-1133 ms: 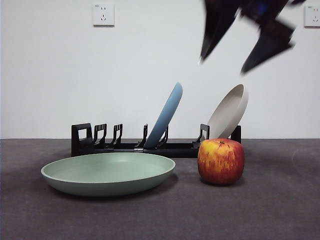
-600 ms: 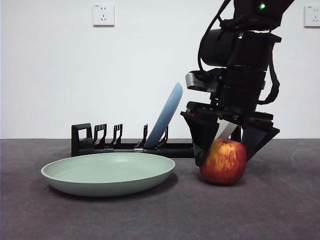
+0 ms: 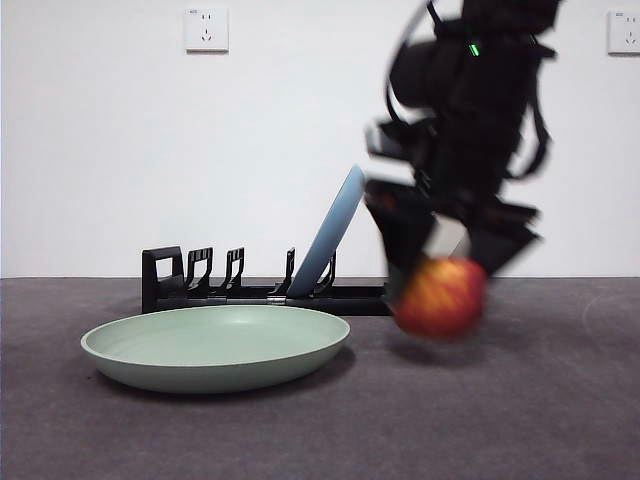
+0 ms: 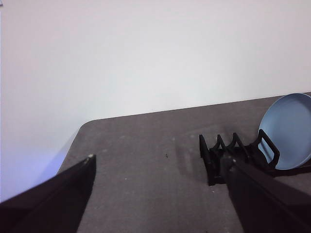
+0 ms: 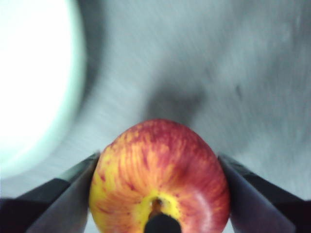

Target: Take the green plate from the plate rack,put the plate on the table,take the apple from the table,put the apple in the plate

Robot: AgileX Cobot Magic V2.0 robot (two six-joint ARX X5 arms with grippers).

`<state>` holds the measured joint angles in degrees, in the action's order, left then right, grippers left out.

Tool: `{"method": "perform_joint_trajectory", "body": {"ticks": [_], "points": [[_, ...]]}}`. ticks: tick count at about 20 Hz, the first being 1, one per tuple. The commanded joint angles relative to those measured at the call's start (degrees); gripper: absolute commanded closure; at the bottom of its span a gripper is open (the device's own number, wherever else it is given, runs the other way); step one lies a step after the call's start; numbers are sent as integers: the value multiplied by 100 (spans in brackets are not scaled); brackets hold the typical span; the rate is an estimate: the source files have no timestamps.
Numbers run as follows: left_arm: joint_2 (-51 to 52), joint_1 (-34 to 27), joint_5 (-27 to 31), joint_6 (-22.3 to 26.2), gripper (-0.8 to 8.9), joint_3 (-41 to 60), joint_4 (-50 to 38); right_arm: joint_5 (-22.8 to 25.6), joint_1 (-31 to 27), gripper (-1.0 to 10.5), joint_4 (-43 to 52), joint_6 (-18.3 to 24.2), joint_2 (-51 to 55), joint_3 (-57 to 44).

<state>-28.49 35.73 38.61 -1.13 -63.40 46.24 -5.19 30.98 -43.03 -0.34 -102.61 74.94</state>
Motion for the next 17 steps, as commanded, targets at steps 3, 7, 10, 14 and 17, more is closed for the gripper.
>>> {"method": "perform_joint_trajectory", "body": {"ticks": [3, 7, 10, 14, 17], "points": [[13, -20, -11, -42, 381, 31, 37, -376, 656, 959, 140, -87, 39, 1088], [13, -20, -9, -42, 381, 31, 127, -365, 1303, 959, 282, -87, -417, 1646], [13, -20, -15, -42, 381, 31, 229, -319, 1537, 959, 522, -85, -1005, 1716], [13, -20, -24, -42, 381, 31, 337, 398, 1703, 958, 654, -85, -1635, 1716], [13, -20, -85, -44, 381, 31, 450, 361, 1727, 946, 634, -87, -1751, 1716]]}}
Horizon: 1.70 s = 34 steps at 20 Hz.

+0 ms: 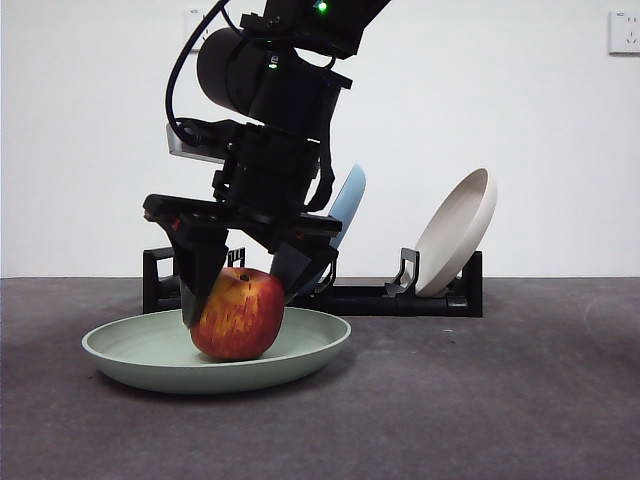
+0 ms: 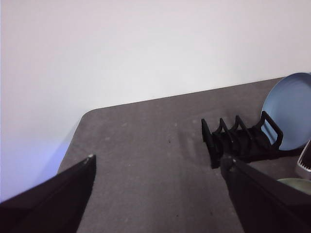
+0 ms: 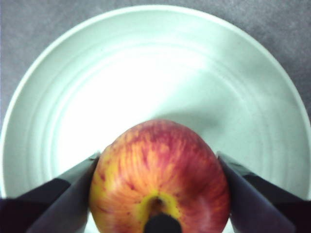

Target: Take the green plate from the plate rack,put the plate on the table,take the apple from the table,put the apple in the plate

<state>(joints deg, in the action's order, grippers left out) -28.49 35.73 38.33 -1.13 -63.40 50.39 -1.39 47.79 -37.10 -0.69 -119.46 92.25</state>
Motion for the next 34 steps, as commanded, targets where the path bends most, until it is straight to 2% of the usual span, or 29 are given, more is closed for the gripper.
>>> {"method": "perform_joint_trajectory", "body": {"ticks": [1, 2, 3, 8, 11, 18, 24, 34], "points": [[13, -20, -125, -46, 381, 31, 68, -20, 46, 940, 22, -50, -68, -15], [13, -20, -133, -48, 381, 31, 83, -20, 55, 932, -17, -50, -66, -15], [13, -20, -133, -48, 381, 31, 83, -17, 55, 874, -46, -50, -68, -15], [13, -20, -136, -48, 381, 31, 120, -13, 50, 462, -142, -118, -92, -15], [13, -20, -136, -48, 381, 31, 195, -11, 61, 341, -151, -125, -92, -15], [13, -20, -219, -208, 381, 31, 289, -13, 61, 348, -151, -140, -83, -13], [13, -20, -758, -343, 381, 31, 280, 31, 55, 348, -304, -133, 372, -11], [-455, -15, -2114, -310, 382, 31, -485, 59, -164, 356, -1005, -68, 2288, -11]]}}
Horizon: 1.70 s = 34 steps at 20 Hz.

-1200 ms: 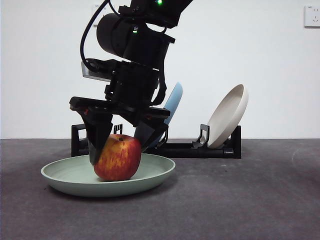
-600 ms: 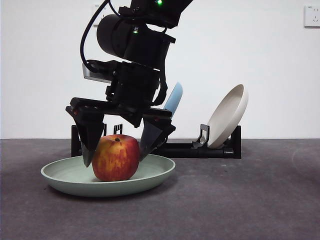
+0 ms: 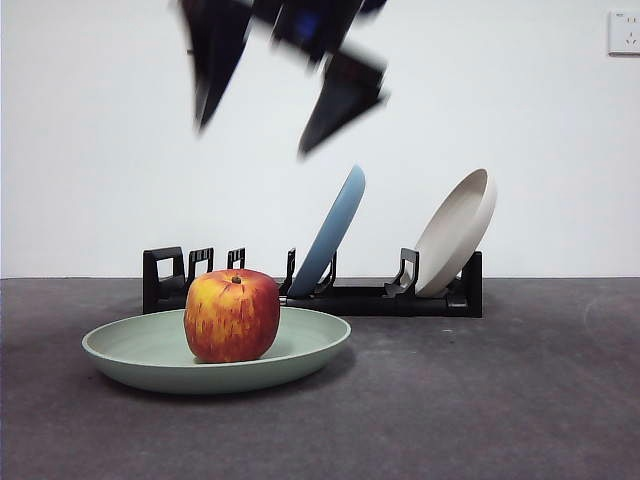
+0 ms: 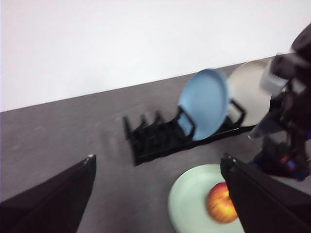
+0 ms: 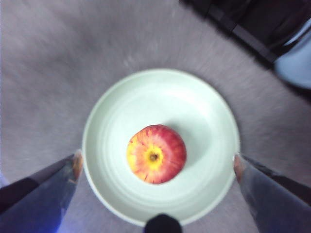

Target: Take the green plate from the plate rack,put the plate on the table,take the apple from the table,put the apple in the plate

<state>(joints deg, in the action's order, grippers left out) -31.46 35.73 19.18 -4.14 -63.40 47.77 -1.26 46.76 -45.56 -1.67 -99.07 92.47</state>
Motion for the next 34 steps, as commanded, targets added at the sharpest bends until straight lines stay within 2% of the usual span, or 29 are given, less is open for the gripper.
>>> {"method": "perform_joint_trajectory", "body": {"ticks": [1, 4, 5, 6, 7, 8, 9, 11, 14, 18, 21, 23, 25, 28, 34], "points": [[-258, -13, -297, 2, 382, 31, -332, 81, -107, 375, -264, 31, 455, -33], [-577, -13, -472, 133, 385, 31, -619, 319, -219, 545, -568, 59, 994, -31], [-675, -13, -474, 136, 415, 31, -686, 365, -254, 607, -671, 98, 1147, -33], [-772, -13, -474, 142, 475, 31, -737, 415, -297, 680, -776, 173, 1290, -31], [-896, -13, -479, 214, 592, 31, -796, 487, -350, 784, -916, 264, 1467, -33], [-1038, -13, -483, 348, 777, 31, -861, 485, -433, 902, -1084, 365, 1672, -33], [-1189, -13, -505, 446, 816, 31, -931, 481, -490, 966, -1209, 415, 1843, -33], [-1432, -15, -726, 584, 822, 31, -1060, 485, -601, 959, -1331, 413, 2138, -44], [-1655, -20, -765, 780, 822, 33, -1176, 533, -662, 959, -1132, 389, 2546, -450], [-1661, -20, -925, 881, 822, 289, -1213, 763, -662, 959, 284, 186, 3462, -2319], [-1397, -20, -929, 870, 822, 1169, -1504, 772, -664, 959, 1412, -37, 4194, -3982], [-1121, -20, -929, 839, 822, 1943, -1923, 774, -664, 959, 1770, -44, 4439, -4669], [-922, -20, -1019, 839, 822, 2415, -2120, 765, -664, 958, 1799, -68, 4433, -4885], [-942, -20, -1349, 824, 816, 2424, -1690, 761, -664, 958, 1825, -383, 4395, -4885], [-964, -20, -1342, 826, 816, 2424, -1641, 761, -664, 958, 1810, -383, 4411, -4883]]}}
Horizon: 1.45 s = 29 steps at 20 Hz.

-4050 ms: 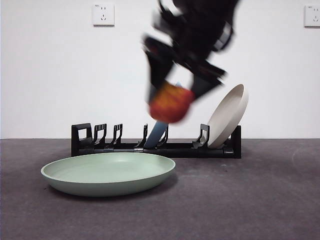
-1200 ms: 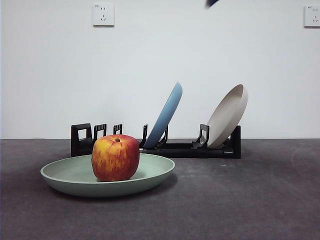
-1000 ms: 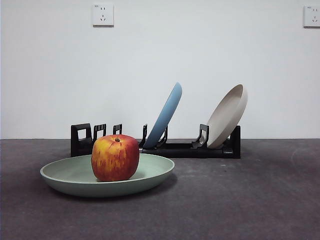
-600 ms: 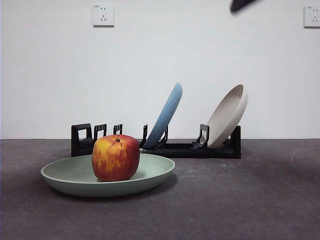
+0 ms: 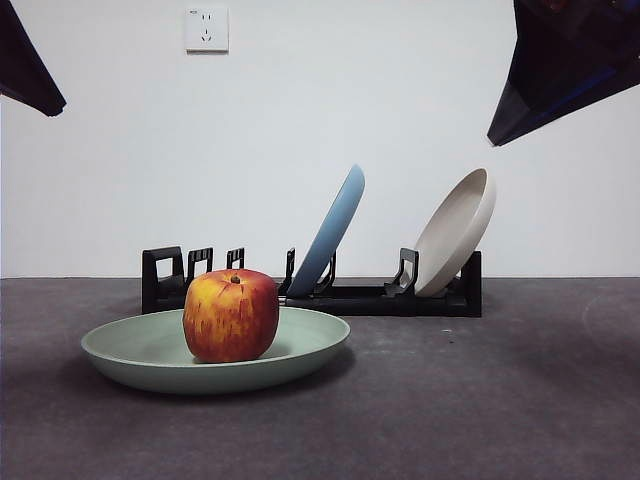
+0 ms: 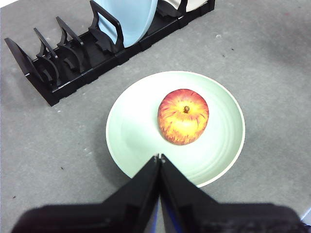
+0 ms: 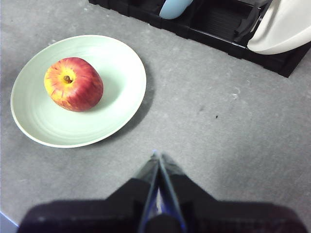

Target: Take the green plate from the plate rack,put the plate on the table,take the apple from the table,put the apple in the plate

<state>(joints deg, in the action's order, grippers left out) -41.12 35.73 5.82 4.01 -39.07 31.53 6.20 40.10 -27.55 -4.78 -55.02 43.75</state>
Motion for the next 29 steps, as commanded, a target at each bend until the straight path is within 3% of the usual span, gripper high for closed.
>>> {"method": "perform_joint_trajectory", "body": {"ticks": [1, 5, 7, 10, 13, 17, 23, 25, 29], "points": [[2, -20, -7, 11, 816, -9, -17, 15, 2, 958, 9, -72, 7, -11], [166, -33, 17, 59, 816, -9, 63, 17, 2, 958, 9, -72, 7, -11], [651, -299, 127, 337, 816, -7, 92, 13, 2, 958, 9, -72, 7, -11], [1569, -1294, -448, 511, 816, 210, -636, 15, 2, 958, 9, -72, 7, -11], [2374, -2470, -470, 505, 816, 1036, -1620, 15, 2, 958, 9, -72, 7, -11], [3077, -3515, -507, 452, 816, 2448, -2330, 15, 2, 958, 9, -72, 9, -11], [3746, -3939, -507, 96, 816, 3681, -2463, 15, 2, 958, 9, -72, 9, -11], [3963, -3971, -505, -136, 816, 3891, -2378, 15, 2, 958, 9, -72, 9, -11], [4103, -3976, -522, -131, 816, 3891, -2065, 15, 2, 958, 9, -72, 7, -11]]}}
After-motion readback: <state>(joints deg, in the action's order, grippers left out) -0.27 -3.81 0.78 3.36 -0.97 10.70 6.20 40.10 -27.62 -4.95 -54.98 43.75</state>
